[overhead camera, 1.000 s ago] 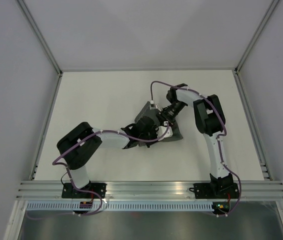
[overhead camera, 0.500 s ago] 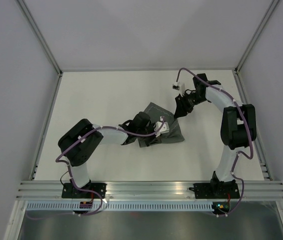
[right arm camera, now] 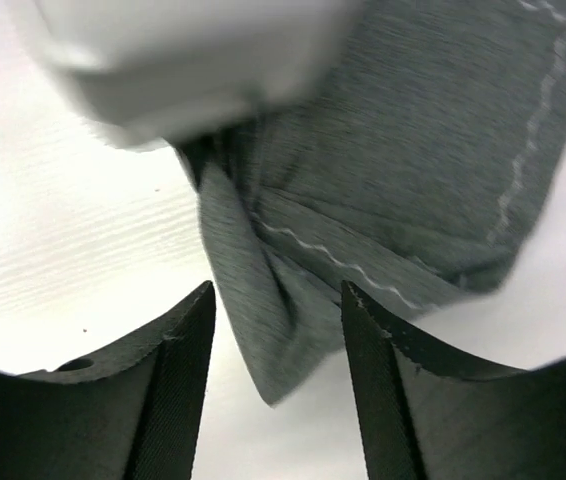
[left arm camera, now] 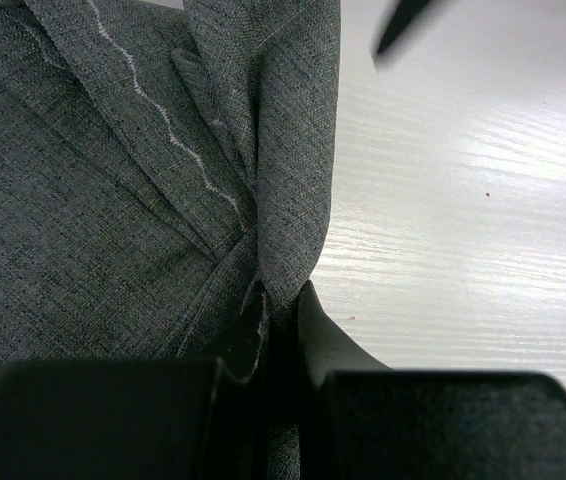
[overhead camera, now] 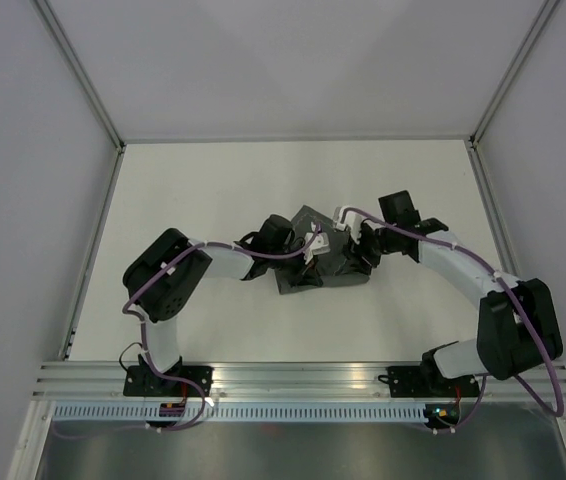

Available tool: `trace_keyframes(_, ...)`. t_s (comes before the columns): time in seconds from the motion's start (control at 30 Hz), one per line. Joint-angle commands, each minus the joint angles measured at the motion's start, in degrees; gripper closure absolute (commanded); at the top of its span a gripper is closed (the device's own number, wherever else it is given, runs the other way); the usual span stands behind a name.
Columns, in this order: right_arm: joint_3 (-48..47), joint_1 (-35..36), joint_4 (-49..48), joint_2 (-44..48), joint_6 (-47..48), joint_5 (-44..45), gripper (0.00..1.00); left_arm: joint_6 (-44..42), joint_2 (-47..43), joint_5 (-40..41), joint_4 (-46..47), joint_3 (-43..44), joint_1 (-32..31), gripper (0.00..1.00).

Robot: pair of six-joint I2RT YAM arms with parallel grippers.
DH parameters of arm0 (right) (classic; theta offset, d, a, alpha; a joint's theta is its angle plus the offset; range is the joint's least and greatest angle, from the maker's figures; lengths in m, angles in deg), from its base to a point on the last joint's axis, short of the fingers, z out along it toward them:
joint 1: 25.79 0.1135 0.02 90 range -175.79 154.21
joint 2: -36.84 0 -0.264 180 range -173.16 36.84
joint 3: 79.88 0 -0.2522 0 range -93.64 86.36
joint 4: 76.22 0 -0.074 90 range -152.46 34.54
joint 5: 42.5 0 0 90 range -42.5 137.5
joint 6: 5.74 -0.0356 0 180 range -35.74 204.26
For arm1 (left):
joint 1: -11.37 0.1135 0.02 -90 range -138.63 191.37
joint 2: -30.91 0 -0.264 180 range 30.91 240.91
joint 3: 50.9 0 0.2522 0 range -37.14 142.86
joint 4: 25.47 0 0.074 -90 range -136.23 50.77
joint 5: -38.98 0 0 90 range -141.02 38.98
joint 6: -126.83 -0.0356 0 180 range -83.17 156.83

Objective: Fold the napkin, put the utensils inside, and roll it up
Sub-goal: Roll the napkin with the utensil

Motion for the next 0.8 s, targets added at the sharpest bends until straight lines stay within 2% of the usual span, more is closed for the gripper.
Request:
trace_keyframes(0.0, 6.3, 6.1, -10.1, 3.3, 3.3, 7.0, 0.40, 1.8, 5.8, -3.1, -10.9, -1.8, -0.2, 0.98)
trace_keyframes(0.13, 10.5, 13.4, -15.9, 4.1, 3.2, 12.2, 0.38, 2.0, 6.6, -4.2, -11.6, -1.2, 0.1, 0.98)
trace_keyframes(0.3, 14.4, 18.6, -21.1, 3.5, 3.5, 17.8, 0.36, 2.3, 7.0, -4.9, -11.7, -0.9, 0.6, 0.98)
trace_keyframes(0.6, 17.5, 22.1, -25.8, 1.1, 3.6, 22.6, 0.36, 2.9, 7.2, -5.8, -11.8, -0.6, 1.1, 0.98)
trace_keyframes(0.77, 19.3, 22.2, -27.1, -0.4, 4.9, 25.0, 0.43, 3.0, 7.4, -6.6, -11.7, -0.6, 1.6, 0.98)
